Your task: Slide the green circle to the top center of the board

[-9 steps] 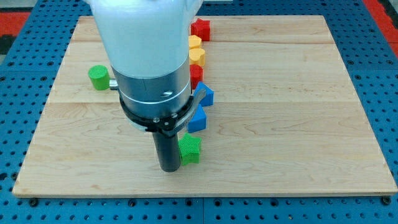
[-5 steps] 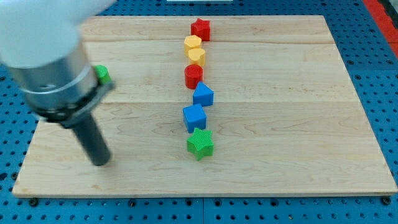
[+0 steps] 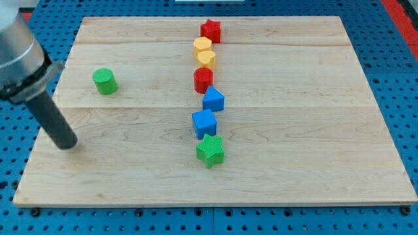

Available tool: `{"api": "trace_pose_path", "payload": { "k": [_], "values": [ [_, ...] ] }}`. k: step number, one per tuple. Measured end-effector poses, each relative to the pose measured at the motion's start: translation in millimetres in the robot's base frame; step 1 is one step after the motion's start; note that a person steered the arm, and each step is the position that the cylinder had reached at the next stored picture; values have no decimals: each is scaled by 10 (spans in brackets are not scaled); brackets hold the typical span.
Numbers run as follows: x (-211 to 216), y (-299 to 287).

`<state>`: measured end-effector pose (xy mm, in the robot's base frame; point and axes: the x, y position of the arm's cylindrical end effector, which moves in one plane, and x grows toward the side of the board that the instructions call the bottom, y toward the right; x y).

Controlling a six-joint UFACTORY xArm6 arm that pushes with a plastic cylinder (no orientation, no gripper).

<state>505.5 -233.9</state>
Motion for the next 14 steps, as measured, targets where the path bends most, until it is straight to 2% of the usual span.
{"api": "trace_pose_path", "payload": {
  "k": [4, 6, 7, 8, 9, 10, 11, 12, 13, 14],
  "values": [
    [-1996, 757],
    [-1514, 800],
    [-1560, 408],
    [-2186, 576],
    [-2763, 1003],
    [-2614, 954],
    [-2201, 1011],
    [-2283, 416],
    [-2488, 313],
    [-2676, 470]
  ]
}}
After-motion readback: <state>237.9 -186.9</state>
